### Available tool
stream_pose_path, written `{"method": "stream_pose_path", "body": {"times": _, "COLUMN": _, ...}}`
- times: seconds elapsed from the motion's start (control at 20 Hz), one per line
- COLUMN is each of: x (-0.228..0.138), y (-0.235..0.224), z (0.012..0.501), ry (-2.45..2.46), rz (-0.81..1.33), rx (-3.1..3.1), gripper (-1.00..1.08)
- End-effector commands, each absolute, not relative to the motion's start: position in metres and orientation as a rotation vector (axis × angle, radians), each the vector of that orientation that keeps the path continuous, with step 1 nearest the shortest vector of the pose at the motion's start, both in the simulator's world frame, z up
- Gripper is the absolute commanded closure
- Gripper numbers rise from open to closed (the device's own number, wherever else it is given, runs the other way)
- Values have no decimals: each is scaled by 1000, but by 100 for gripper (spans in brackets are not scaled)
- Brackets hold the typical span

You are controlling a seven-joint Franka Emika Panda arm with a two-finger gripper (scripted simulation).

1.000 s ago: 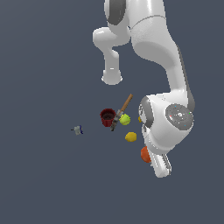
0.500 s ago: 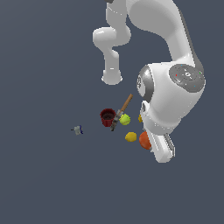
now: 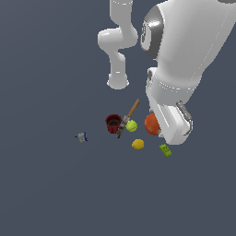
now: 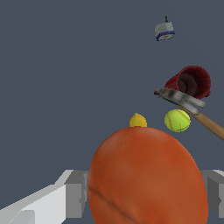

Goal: Pick up a designated object from a clutter of objects.

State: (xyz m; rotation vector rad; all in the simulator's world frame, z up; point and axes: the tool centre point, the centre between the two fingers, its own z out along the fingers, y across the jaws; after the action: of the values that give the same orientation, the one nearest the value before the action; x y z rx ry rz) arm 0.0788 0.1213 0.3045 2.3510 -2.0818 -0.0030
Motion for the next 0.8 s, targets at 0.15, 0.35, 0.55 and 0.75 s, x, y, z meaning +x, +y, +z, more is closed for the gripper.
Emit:
{"method": "stream_pose_path", "body": {"times": 0.15, "x": 64, "y": 108, "z": 367, "ry": -2083, "rz": -2, "rx": 2352, "gripper": 108}}
{"method": "stream_pose_path", "body": {"times": 0.35, "x": 57, "y": 101, "z": 403, "ry": -2083, "rz": -2, "rx": 2352, "gripper": 108}}
{"method": "stream_pose_path", "body": {"times": 0.55, "x": 51, "y": 95, "z": 430, "ry": -2083, "rz": -1, "rx": 2352, "gripper": 108}}
{"method": "stream_pose_path", "body": {"times": 0.75, "x": 49, "y": 92, "z": 448, "ry": -2083, "rz": -1, "rx": 2352, "gripper": 108}}
